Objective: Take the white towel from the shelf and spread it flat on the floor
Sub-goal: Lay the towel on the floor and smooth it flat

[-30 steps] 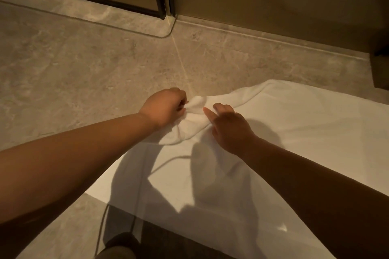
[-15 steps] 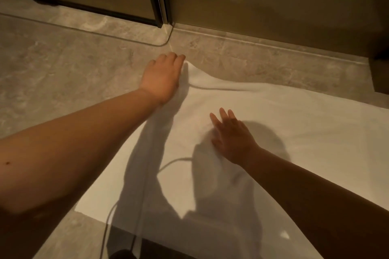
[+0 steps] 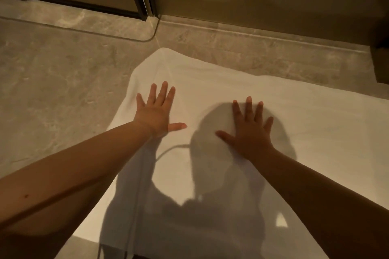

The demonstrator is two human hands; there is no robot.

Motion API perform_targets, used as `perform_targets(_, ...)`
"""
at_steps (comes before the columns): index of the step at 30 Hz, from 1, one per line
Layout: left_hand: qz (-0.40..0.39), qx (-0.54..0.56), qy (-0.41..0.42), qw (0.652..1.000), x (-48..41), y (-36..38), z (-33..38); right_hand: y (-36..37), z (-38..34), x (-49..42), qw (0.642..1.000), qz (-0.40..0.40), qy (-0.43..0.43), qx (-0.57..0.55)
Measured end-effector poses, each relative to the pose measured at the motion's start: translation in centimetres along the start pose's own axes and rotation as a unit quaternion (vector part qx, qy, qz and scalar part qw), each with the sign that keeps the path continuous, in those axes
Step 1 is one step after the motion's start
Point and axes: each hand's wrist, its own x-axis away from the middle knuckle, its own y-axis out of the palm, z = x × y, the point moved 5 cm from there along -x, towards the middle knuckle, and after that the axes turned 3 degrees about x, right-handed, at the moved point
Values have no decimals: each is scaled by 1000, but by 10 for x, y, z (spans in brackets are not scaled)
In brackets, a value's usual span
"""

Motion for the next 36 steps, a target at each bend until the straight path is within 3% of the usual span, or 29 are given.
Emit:
perform_targets(6,89,19,15,996,5,8,-20,-3,4,-8,1000,13,-28,-4)
perform_targets(10,141,18,15,990,7,8,-27,-11,14,-23,999,30,18,-11)
perform_targets(20,153,50,4,987,-2,7,-45,-28,-9,-77,1000,14,-12,24)
perform_targets(24,221,90,-11,971,-8,-18,-54,-25,-11,-77,999,30,-5,23)
perform_targets(28,244,129,-79,958,-32,-50,-70,-21,-10,-79,999,27,0,26)
perform_targets(36,297,221,-44,928,-43,-74,-70,-20,-10,-81,999,17,4,33)
